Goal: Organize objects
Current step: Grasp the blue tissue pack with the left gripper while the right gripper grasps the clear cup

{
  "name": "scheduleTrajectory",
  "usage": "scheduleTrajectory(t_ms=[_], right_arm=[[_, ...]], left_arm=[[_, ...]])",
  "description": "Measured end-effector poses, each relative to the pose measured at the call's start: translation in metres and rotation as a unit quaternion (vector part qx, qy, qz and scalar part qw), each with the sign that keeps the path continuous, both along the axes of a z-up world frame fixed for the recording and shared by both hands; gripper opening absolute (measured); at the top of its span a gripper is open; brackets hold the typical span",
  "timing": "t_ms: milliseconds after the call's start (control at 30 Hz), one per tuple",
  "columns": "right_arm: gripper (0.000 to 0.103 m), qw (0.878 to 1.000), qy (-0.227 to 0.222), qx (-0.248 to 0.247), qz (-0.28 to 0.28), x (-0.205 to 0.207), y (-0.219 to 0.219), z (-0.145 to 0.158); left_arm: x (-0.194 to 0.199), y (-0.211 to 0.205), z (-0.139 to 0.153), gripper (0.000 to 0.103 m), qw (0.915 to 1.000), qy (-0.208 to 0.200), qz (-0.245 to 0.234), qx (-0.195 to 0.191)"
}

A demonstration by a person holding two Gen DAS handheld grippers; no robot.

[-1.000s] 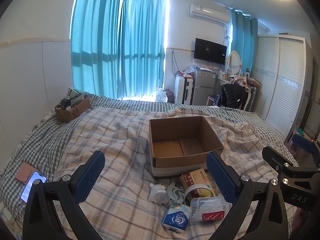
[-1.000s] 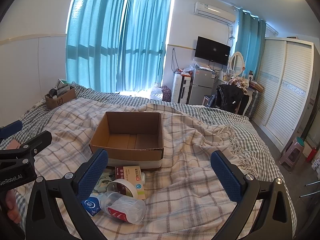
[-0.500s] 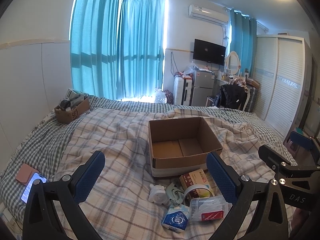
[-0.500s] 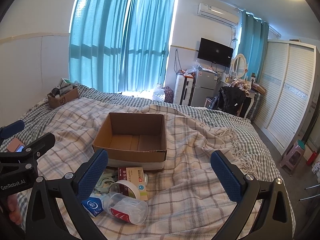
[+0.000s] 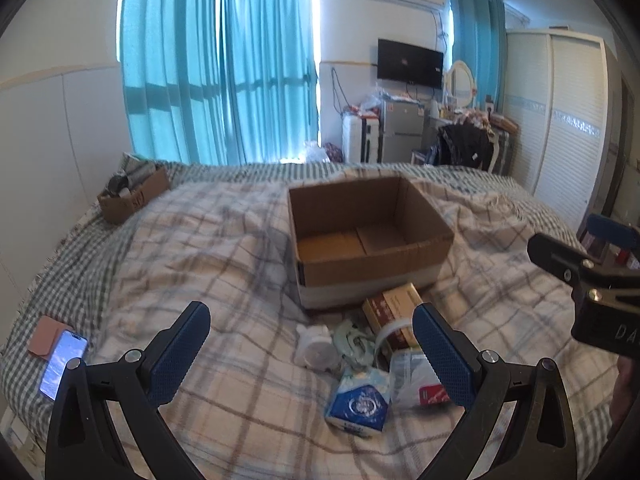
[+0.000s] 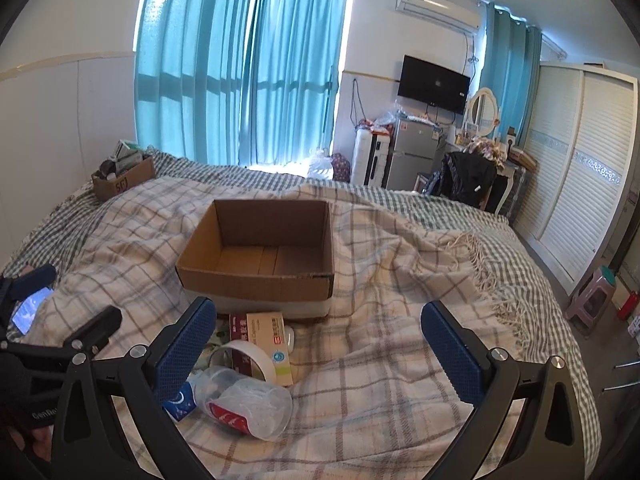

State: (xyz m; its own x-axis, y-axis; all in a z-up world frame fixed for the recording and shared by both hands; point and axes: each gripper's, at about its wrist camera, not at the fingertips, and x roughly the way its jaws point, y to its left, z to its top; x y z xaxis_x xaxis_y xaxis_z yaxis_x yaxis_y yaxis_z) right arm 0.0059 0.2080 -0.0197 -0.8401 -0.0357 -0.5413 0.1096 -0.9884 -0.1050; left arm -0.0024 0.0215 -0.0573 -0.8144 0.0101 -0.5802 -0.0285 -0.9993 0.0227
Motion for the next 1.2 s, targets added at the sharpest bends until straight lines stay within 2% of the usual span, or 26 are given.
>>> scheduleTrajectory(t_ms=[133,300,400,567,600,667,700,800,900,1033,1200], right_arm=[[0.103,1.000,-0.021,0.006,0.006,-0.004,0.001,-0.018],[0.103,0.999,-0.047,0.013,0.011,-0.010,0.004,-0.040],[0.103,0.998,-0.063,0.015,0.015,-0.013,0.006,-0.053],[0.103,0.996,-0.089,0.014,0.025,-0.022,0.006,-0.073],[0.103,0.995,-0.094,0.013,0.028,-0.025,0.005,-0.076],[0.103,0.994,-0.101,0.009,0.036,-0.027,0.004,-0.079],[0.103,0.994,-0.104,0.008,0.041,-0.029,0.002,-0.081],[0.103,0.992,-0.111,0.004,0.054,-0.033,-0.004,-0.084],[0.103,0.991,-0.116,-0.002,0.072,-0.035,-0.009,-0.085],[0.103,0.985,-0.139,-0.009,0.103,-0.041,-0.023,-0.093],[0.102,0.976,-0.183,0.011,0.118,-0.051,-0.045,-0.118]], left_arm=[[-0.004,0.008,-0.030,0.102,0.9992,-0.037,-0.012,-0.008],[-0.005,0.011,-0.069,0.094,0.9946,-0.098,-0.033,0.014],[-0.008,0.021,-0.085,0.093,0.9893,-0.130,-0.066,0.015],[-0.026,0.034,-0.112,0.091,0.9787,-0.189,-0.080,-0.003],[-0.029,0.035,-0.117,0.087,0.9767,-0.199,-0.080,-0.007],[-0.030,0.038,-0.123,0.055,0.9750,-0.205,-0.081,-0.025],[-0.029,0.040,-0.124,0.055,0.9740,-0.208,-0.085,-0.027],[-0.020,0.033,-0.112,0.051,0.9757,-0.198,-0.093,-0.009],[-0.009,0.014,-0.087,0.051,0.9815,-0.169,-0.089,0.012],[-0.004,-0.016,-0.056,0.051,0.9917,-0.118,-0.048,-0.020],[-0.011,-0.041,-0.042,0.051,0.9956,-0.092,-0.011,-0.014]])
